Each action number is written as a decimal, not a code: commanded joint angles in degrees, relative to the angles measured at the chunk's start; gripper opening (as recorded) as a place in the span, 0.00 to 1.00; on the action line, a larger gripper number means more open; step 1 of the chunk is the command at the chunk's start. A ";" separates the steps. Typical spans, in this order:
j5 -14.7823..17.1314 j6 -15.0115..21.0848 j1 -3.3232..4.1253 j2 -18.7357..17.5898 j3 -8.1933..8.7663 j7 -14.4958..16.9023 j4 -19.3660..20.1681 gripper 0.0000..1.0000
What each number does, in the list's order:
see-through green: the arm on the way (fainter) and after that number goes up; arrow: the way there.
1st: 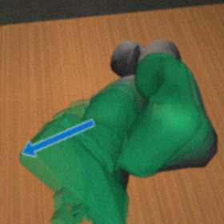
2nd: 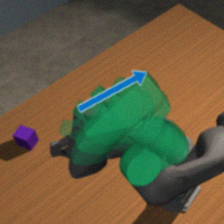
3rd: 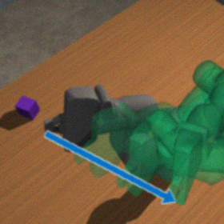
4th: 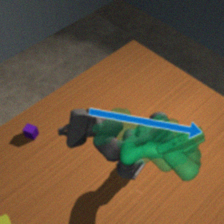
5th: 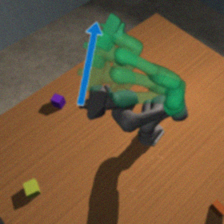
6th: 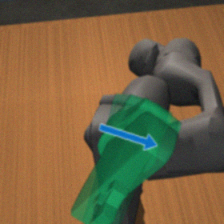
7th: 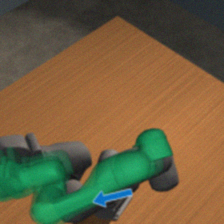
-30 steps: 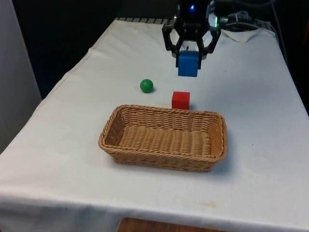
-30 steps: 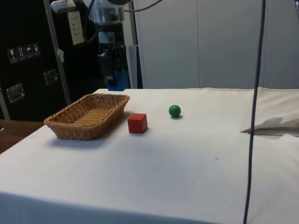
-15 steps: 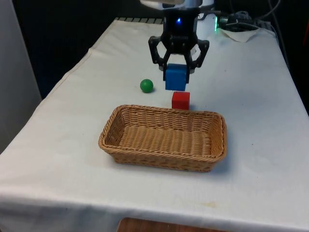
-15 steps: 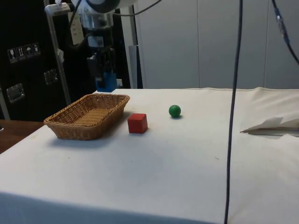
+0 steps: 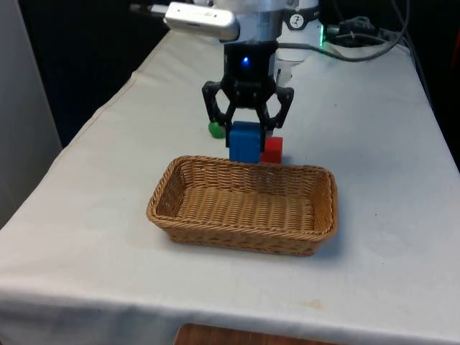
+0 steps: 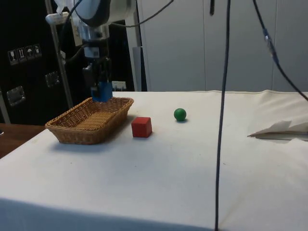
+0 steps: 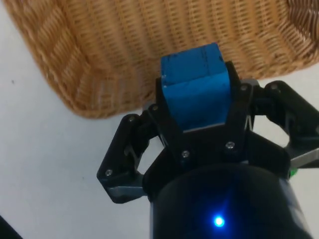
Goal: Place all non-red objects into the basket.
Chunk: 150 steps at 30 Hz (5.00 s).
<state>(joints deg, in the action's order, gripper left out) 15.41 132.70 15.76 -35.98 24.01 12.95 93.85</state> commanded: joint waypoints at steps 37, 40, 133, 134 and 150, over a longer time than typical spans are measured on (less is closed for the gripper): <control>15.07 0.23 -2.58 -15.24 3.44 10.26 -11.46 0.45; 15.13 0.23 -2.58 -15.24 3.44 10.26 -11.46 0.79; -0.29 9.05 1.09 27.39 7.33 14.21 35.35 1.00; -0.23 9.28 1.09 27.67 7.45 14.50 35.87 1.00; -1.32 10.26 1.03 28.48 9.74 19.14 38.50 1.00</control>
<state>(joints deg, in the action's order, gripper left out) 14.09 142.95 16.79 -7.51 33.75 32.09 132.35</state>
